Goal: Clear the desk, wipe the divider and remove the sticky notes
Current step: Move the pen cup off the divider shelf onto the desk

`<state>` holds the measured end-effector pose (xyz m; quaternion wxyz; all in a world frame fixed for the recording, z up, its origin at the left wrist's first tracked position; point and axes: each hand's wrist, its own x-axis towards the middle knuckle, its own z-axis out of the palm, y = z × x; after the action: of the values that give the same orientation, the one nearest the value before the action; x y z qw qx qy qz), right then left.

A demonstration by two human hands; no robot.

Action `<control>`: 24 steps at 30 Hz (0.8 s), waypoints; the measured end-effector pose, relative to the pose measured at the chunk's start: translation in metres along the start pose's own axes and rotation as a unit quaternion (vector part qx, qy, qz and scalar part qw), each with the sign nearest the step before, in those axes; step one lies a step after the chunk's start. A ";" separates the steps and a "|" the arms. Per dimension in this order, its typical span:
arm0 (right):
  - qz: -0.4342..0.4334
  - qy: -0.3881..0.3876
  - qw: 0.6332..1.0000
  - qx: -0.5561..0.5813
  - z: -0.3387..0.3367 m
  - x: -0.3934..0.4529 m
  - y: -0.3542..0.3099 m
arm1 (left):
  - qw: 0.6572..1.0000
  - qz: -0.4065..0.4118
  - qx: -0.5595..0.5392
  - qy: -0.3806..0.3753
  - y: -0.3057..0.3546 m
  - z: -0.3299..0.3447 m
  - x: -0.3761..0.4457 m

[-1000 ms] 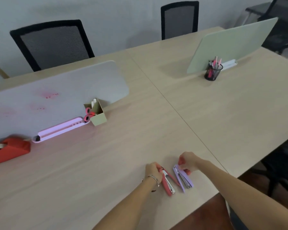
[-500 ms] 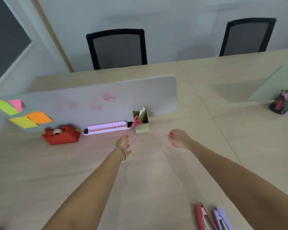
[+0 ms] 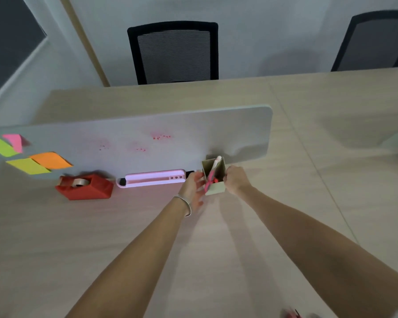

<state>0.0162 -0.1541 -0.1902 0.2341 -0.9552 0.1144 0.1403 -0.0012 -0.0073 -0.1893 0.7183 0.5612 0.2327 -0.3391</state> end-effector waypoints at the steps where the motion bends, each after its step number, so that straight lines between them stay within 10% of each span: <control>1: -0.002 0.003 1.000 -0.006 -0.005 -0.007 0.008 | 1.000 0.000 0.002 -0.012 -0.005 0.007 -0.006; 24: 0.102 0.001 0.994 -0.032 -0.017 -0.236 0.233 | 0.980 -0.109 0.106 -0.131 -0.194 0.158 -0.114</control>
<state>-0.2669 -0.3273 -0.1963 0.1873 -0.9457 0.2070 0.1665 -0.2293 -0.1607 -0.1920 0.6374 0.5562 0.1590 -0.5090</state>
